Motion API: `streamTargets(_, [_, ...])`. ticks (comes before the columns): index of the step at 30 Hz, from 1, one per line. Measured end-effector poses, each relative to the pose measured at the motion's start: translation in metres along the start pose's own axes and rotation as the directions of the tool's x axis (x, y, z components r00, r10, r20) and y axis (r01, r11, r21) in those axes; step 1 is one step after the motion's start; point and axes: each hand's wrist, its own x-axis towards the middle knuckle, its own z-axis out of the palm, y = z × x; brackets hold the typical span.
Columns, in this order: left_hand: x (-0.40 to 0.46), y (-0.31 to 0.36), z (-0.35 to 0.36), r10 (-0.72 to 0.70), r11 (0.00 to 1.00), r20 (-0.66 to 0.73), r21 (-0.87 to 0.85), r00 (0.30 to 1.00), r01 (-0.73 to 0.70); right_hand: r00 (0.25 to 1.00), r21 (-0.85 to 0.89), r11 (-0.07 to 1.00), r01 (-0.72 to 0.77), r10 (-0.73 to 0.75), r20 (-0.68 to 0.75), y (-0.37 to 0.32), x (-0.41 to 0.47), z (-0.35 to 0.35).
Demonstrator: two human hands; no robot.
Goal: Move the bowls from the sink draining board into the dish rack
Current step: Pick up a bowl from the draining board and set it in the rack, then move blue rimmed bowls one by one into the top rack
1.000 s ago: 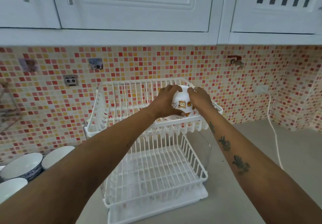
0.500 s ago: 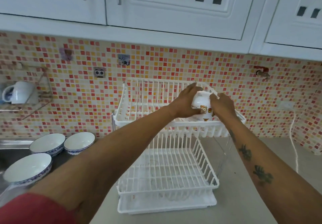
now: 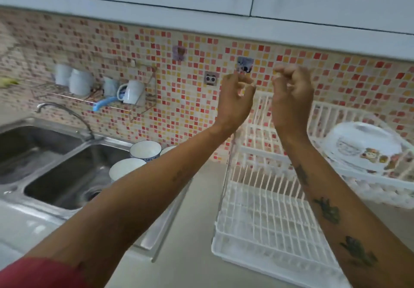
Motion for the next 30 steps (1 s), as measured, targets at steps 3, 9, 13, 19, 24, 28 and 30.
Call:
streamTargets(3, [0.013, -0.016, -0.060, 0.016, 1.000, -0.174, -0.001, 0.985, -0.016, 0.985, 0.167, 0.985, -0.035, 0.006, 0.173, -0.023, -0.025, 0.066])
streamTargets(9, [0.019, -0.070, -0.194, -0.051, 0.985, -0.434, 0.125, 0.899, 0.116, 0.900, 0.273, 0.935, -0.227, 0.095, 0.425, -0.024, -0.074, 0.191])
streamTargets(13, [0.013, -0.119, -0.283, -0.176, 0.944, -0.578, 0.132, 0.797, 0.304, 0.731, 0.165, 0.827, -0.537, 0.359, 0.581, 0.003, -0.100, 0.268])
streamTargets(19, [-0.024, -0.202, -0.372, -0.501, 0.731, -0.447, 0.240, 0.741, 0.639, 0.386, -0.048, 0.555, -0.830, 0.635, 0.669, 0.057, -0.141, 0.359])
streamTargets(24, [-0.051, -0.259, -0.390, -0.730, 0.535, -0.383, 0.194, 0.566, 0.822, 0.208, -0.246, 0.390, -0.887, 0.814, 0.543, 0.142, -0.190, 0.398])
streamTargets(28, [-0.061, -0.321, -0.398, -0.861, 0.361, -0.379, 0.015, 0.339, 0.932, 0.175, -0.286, 0.311, -0.907, 0.893, 0.415, 0.192, -0.224, 0.396])
streamTargets(30, [-0.073, -0.375, -0.408, -0.869, 0.281, -0.424, 0.000, 0.255, 0.960, 0.182, -0.271, 0.303, -0.914, 0.901, 0.393, 0.210, -0.236, 0.397])
